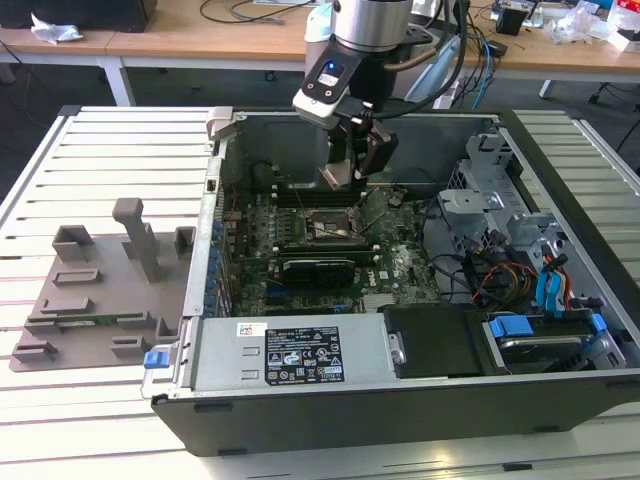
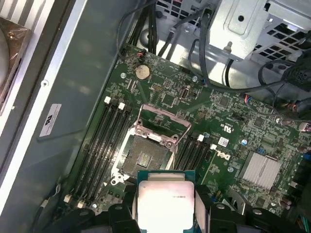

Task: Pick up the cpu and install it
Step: 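Place the cpu into insertion slot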

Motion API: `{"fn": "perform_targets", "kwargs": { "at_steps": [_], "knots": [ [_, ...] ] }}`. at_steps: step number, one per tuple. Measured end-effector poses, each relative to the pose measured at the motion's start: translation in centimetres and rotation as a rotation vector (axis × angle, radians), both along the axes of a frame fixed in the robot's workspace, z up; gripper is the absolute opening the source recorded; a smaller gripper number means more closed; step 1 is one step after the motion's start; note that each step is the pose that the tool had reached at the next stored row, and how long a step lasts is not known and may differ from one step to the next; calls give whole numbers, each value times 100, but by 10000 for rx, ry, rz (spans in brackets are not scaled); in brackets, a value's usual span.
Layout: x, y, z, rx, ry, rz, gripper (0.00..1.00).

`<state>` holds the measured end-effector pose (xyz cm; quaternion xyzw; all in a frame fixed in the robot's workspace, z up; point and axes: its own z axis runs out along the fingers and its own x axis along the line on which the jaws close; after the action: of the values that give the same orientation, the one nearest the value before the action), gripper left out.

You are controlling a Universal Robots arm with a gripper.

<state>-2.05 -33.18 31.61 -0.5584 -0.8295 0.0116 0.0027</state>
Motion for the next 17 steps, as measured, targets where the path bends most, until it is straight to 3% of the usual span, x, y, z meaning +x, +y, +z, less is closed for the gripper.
{"fn": "perform_targets", "kwargs": {
  "at_steps": [17],
  "knots": [
    [0, 0, -2, 1, -1, -1258, 55]
  ]
}}
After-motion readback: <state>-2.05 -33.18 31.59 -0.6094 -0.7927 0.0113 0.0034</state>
